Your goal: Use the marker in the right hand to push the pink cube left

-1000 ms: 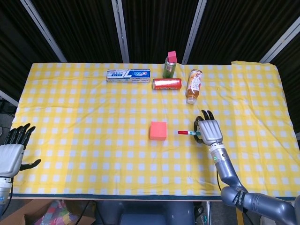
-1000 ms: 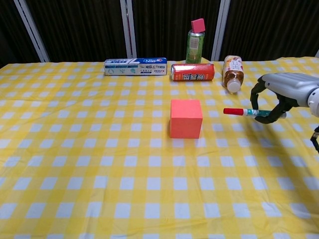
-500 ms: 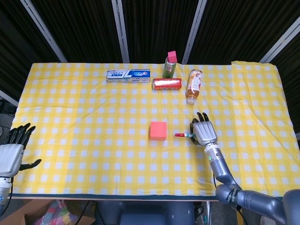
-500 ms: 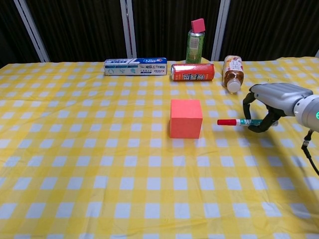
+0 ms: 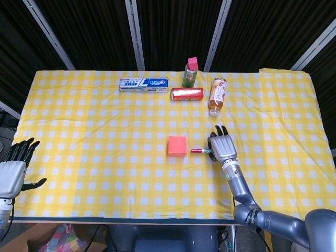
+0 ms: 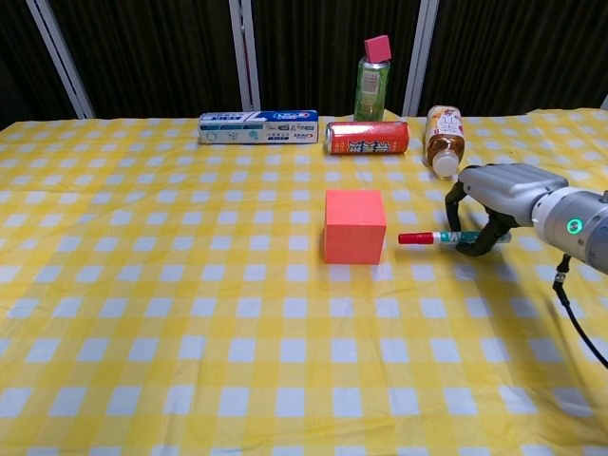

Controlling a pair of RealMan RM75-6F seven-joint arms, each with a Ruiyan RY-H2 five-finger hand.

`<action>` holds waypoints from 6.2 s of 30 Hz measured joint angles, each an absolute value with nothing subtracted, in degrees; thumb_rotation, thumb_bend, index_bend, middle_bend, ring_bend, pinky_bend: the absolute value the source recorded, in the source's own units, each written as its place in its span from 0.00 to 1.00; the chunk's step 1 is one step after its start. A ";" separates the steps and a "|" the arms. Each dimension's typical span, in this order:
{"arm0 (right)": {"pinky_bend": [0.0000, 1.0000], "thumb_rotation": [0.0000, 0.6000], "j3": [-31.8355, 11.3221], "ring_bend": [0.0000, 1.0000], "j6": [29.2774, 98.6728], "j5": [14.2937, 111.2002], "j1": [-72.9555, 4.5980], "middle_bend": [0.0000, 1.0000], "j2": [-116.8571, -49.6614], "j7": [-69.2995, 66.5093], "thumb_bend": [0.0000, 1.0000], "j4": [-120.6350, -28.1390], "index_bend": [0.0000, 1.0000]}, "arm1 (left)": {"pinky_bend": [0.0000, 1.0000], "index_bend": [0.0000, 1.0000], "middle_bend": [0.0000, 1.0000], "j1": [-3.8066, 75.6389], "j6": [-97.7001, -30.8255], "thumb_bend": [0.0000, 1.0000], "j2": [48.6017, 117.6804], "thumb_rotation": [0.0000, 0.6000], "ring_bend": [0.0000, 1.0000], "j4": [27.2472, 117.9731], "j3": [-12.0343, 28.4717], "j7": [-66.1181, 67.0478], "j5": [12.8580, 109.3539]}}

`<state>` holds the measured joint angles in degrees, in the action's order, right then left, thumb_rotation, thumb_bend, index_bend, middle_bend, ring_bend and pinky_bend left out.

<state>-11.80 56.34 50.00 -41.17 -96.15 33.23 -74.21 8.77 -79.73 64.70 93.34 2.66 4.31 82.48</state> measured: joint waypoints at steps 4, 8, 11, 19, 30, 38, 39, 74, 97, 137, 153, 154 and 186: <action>0.06 1.00 -12.43 0.01 57.00 48.75 -41.99 0.31 -96.96 34.98 0.45 -74.81 0.74 | 0.03 0.06 0.00 8.77 -79.73 0.00 64.63 1.00 0.00 93.36 2.63 4.07 82.53; 0.06 1.00 -12.60 0.01 57.56 47.73 -42.58 0.31 -97.68 36.73 0.45 -75.74 0.74 | 0.03 0.06 0.00 8.85 -79.59 0.00 64.52 1.00 0.00 93.30 2.77 3.75 82.33; 0.06 1.00 -12.55 0.01 58.30 47.25 -43.01 0.31 -98.50 38.07 0.45 -76.23 0.74 | 0.03 0.06 0.00 8.87 -79.59 0.00 64.45 1.00 0.00 93.29 2.82 3.58 82.30; 0.06 1.00 -13.08 0.01 59.79 46.60 -44.38 0.31 -100.46 40.22 0.45 -77.30 0.74 | 0.03 0.06 0.00 8.89 -79.46 0.00 64.38 1.00 0.00 93.36 2.80 3.56 82.16; 0.06 1.00 -13.64 0.01 62.02 45.76 -45.72 0.31 -101.99 43.36 0.45 -77.43 0.74 | 0.03 0.06 0.00 8.86 -79.37 0.00 64.16 1.00 0.00 93.58 2.85 3.04 81.91; 0.06 1.00 -13.50 0.01 63.89 43.68 -45.10 0.31 -100.83 45.76 0.45 -77.64 0.74 | 0.03 0.06 0.00 8.86 -79.38 0.00 64.07 1.00 0.00 93.81 2.77 3.02 82.07; 0.06 1.00 -13.47 0.01 63.98 43.45 -45.03 0.31 -100.67 45.96 0.45 -77.77 0.74 | 0.03 0.06 0.00 8.87 -79.38 0.00 64.08 1.00 0.00 93.82 2.78 3.06 82.05; 0.06 1.00 -16.85 0.01 62.07 41.89 -50.95 0.31 -108.47 47.63 0.45 -70.95 0.74 | 0.03 0.06 0.00 8.94 -79.20 0.00 63.51 1.00 0.00 94.64 2.94 1.31 81.94; 0.06 1.00 -16.34 0.02 64.14 41.51 -49.25 0.31 -106.69 48.07 0.45 -72.55 0.74 | 0.03 0.06 0.00 9.03 -78.79 0.00 63.60 1.00 0.00 95.31 2.90 1.97 81.45; 0.06 1.00 -21.68 0.02 59.81 40.64 -58.53 0.31 -117.37 50.21 0.45 -61.72 0.74 | 0.03 0.06 0.00 9.56 -77.19 0.00 62.69 1.00 0.00 95.53 3.08 -0.37 80.52; 0.06 1.00 -22.65 0.02 59.59 41.29 -61.40 0.31 -120.92 50.92 0.45 -60.50 0.74 | 0.03 0.06 0.00 9.64 -76.88 0.00 62.54 1.00 0.00 95.69 3.07 -0.69 80.22; 0.06 1.00 -22.68 0.02 59.60 41.33 -61.49 0.31 -121.12 50.91 0.45 -60.41 0.74 | 0.03 0.06 0.00 9.64 -76.84 0.00 62.52 1.00 0.00 95.70 3.05 -0.74 80.22; 0.06 1.00 -21.24 0.02 64.73 44.78 -58.31 0.31 -116.64 52.51 0.46 -67.69 0.74 | 0.03 0.06 0.00 9.23 -77.17 0.00 62.12 1.00 0.00 96.05 2.88 -0.86 79.92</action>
